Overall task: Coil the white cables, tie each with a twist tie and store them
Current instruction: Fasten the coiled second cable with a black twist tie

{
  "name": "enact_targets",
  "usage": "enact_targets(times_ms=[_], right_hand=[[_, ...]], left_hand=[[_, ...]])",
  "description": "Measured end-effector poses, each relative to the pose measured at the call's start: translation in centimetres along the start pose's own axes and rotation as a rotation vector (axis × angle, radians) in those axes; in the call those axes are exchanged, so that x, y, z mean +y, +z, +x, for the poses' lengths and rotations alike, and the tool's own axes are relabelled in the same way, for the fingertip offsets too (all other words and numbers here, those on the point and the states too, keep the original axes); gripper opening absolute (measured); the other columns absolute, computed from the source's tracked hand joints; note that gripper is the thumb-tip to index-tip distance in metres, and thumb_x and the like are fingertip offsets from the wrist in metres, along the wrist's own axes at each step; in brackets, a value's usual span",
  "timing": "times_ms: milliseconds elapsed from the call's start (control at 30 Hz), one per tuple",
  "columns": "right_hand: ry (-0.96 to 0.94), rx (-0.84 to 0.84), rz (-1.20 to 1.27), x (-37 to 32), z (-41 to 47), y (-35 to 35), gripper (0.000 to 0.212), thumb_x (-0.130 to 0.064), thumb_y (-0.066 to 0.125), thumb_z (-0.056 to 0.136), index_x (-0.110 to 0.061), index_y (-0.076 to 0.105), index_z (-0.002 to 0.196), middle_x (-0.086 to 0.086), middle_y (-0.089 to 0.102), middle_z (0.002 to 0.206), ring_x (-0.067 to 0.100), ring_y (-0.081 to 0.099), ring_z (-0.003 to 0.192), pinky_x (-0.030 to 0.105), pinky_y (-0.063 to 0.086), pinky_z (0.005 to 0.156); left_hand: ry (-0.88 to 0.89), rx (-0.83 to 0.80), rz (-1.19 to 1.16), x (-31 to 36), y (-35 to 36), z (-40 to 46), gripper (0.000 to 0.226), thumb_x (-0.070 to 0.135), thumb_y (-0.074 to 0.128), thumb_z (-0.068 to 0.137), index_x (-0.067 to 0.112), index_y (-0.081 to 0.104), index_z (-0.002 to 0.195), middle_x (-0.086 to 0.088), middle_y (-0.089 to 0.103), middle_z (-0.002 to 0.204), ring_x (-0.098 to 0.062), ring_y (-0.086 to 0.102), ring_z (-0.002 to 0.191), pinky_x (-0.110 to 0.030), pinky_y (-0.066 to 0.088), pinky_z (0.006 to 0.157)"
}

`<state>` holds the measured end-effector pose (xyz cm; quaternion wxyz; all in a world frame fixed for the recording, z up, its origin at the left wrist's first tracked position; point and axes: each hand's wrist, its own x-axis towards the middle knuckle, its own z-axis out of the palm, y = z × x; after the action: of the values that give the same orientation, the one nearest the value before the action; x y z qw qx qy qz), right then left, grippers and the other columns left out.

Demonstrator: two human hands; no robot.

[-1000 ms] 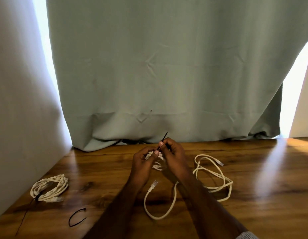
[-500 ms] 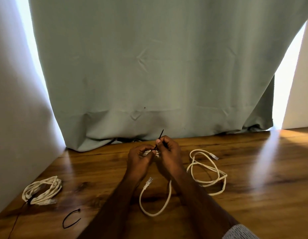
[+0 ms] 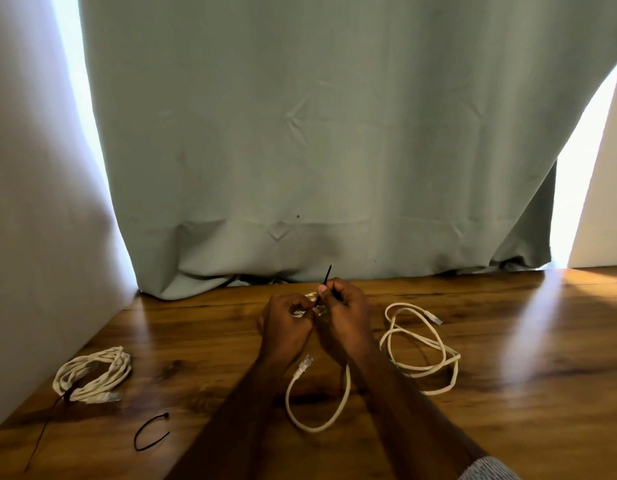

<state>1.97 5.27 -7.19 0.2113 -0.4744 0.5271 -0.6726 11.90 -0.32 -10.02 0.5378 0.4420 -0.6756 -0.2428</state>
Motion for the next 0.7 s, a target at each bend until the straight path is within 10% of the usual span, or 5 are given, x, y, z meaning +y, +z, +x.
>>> enact_targets(times_ms=[333,500,600,700], right_hand=[[-0.238,-0.251,-0.121,-0.6,0.4,-0.4,0.007,-0.020,0.072,0.092,-0.021,0.075,0.098,-0.008,0.075,0.093,0.004,0.069,0.094,0.023,0.054,0.084],[-0.370,-0.367,-0.566,-0.6,0.1,1.5,0.034,-0.037,0.070,0.092,-0.039,0.064,0.126,-0.015,0.064,0.127,0.005,0.053,0.120,0.033,0.041,0.102],[-0.421,-0.494,-0.587,-2.0,-0.3,3.9,0.028,-0.036,0.070,0.092,-0.038,0.069,0.120,-0.015,0.069,0.115,-0.008,0.055,0.092,0.017,0.042,0.083],[-0.351,-0.634,-0.586,-2.9,-0.9,7.1,0.015,-0.035,0.071,0.090,-0.030,0.076,0.104,-0.011,0.075,0.099,-0.002,0.064,0.079,0.031,0.055,0.073]], left_hand=[[-0.031,0.012,-0.116,0.2,-3.3,1.0,0.006,0.034,0.074,0.079,0.035,0.074,0.085,0.017,0.071,0.090,-0.006,0.066,0.093,-0.047,0.055,0.088],[-0.007,-0.016,-0.159,-0.6,-8.6,1.2,0.017,0.011,0.079,0.078,0.028,0.076,0.078,0.008,0.074,0.087,-0.013,0.070,0.089,-0.046,0.057,0.087],[0.116,-0.026,-0.126,-1.0,-12.2,0.9,0.027,0.004,0.082,0.073,0.030,0.075,0.076,0.004,0.075,0.090,-0.014,0.068,0.093,-0.044,0.053,0.091],[0.205,-0.083,0.026,-1.7,-15.8,0.9,0.018,0.021,0.083,0.071,0.037,0.076,0.076,0.014,0.071,0.103,-0.011,0.056,0.109,-0.039,0.044,0.094]])
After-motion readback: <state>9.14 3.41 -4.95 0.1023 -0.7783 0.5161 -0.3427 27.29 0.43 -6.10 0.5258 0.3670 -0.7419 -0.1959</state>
